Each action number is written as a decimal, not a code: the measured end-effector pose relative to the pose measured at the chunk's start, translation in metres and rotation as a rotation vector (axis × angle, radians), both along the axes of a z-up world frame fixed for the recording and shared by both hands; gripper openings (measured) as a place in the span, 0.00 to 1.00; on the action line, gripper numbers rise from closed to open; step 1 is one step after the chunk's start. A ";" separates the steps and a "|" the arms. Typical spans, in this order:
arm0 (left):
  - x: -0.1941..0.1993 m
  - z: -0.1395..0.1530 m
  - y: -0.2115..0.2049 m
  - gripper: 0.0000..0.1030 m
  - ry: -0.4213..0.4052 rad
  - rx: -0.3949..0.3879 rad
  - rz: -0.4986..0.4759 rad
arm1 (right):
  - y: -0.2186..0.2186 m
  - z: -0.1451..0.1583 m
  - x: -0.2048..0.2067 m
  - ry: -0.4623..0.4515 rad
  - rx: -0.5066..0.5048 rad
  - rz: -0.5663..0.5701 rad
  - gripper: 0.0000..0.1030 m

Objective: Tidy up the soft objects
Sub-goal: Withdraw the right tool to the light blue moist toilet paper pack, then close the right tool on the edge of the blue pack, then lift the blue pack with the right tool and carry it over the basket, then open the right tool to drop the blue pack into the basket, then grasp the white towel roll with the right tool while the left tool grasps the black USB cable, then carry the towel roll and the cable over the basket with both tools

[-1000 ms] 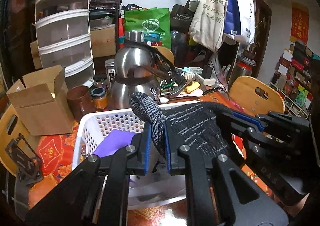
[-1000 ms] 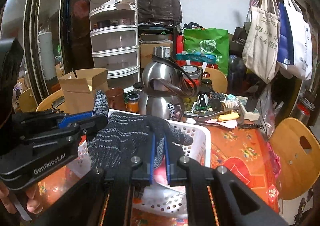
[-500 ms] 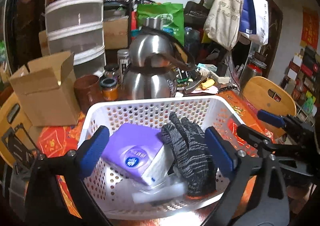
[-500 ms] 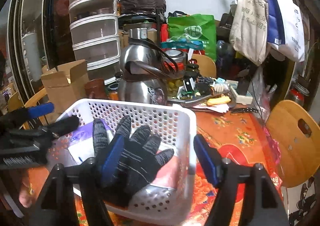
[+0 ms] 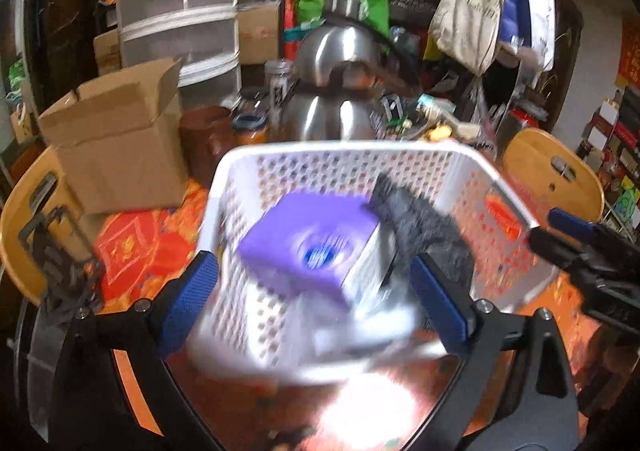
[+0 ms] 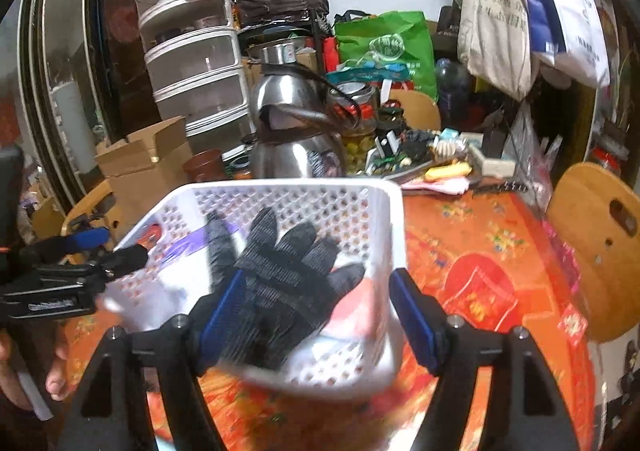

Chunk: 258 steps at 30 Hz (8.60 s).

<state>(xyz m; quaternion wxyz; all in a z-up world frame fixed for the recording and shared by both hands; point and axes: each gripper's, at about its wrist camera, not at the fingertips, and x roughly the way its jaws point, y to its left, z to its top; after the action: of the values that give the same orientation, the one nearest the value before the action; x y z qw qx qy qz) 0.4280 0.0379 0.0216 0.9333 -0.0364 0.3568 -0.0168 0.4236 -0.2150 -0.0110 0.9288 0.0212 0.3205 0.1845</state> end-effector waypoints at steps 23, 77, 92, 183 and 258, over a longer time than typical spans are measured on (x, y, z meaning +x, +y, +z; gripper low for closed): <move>-0.265 -0.106 0.046 0.93 0.168 -0.042 -0.017 | 0.067 -0.110 -0.202 0.237 0.032 0.258 0.72; -0.277 -0.109 -0.009 0.37 0.042 -0.069 -0.157 | 0.072 -0.085 -0.228 0.027 -0.112 0.220 0.17; -0.279 -0.035 -0.033 0.37 -0.090 -0.044 -0.202 | 0.046 -0.018 -0.233 -0.121 -0.104 0.180 0.17; -0.143 -0.143 0.025 0.90 0.224 0.038 0.001 | -0.008 -0.120 -0.184 0.181 -0.246 0.175 0.32; -0.187 -0.098 0.030 0.07 -0.011 0.054 0.066 | -0.012 -0.092 -0.165 0.020 -0.043 0.059 0.31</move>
<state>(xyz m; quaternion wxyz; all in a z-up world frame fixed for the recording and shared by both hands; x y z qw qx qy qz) 0.2415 0.0683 -0.0764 0.9360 -0.0226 0.3505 0.0234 0.2587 -0.2268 -0.1028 0.9199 -0.0064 0.3344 0.2047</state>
